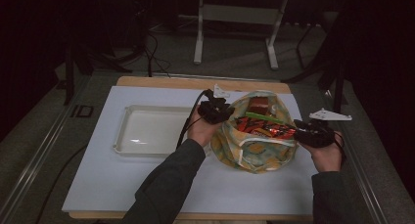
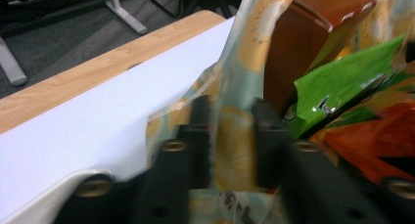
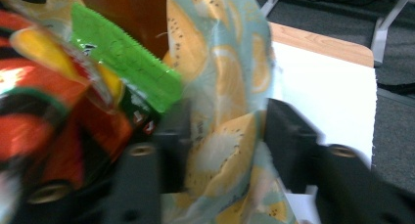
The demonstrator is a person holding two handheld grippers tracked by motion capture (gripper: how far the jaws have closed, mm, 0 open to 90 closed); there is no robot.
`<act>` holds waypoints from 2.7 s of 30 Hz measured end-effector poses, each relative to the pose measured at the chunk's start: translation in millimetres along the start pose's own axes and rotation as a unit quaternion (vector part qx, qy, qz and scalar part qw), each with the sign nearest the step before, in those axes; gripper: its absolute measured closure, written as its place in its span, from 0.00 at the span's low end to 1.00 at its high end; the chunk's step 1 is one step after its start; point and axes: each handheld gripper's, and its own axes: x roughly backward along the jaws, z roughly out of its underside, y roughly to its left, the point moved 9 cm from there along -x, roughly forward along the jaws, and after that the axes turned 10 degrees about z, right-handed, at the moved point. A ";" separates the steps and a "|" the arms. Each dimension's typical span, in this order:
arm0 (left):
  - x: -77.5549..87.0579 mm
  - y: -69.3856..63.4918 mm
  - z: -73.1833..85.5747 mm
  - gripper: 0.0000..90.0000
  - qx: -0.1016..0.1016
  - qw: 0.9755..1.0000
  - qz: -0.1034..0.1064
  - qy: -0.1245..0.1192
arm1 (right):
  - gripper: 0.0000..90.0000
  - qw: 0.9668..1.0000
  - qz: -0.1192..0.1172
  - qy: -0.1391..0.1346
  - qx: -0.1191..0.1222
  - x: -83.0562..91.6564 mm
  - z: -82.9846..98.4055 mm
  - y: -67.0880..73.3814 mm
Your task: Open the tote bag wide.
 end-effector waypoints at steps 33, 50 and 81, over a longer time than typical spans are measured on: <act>-35.6 26.3 -2.1 0.99 0.048 0.998 -0.015 0.032 | 0.98 0.997 0.060 0.027 -0.031 -27.3 -6.2 -24.4; -58.7 41.2 53.6 0.98 0.102 0.988 -0.030 0.111 | 0.98 0.995 0.047 0.084 -0.038 -48.1 39.2 -26.3; -24.6 8.9 53.4 0.64 0.081 0.997 0.019 -0.004 | 0.59 1.000 -0.004 -0.007 -0.027 1.5 41.2 -3.8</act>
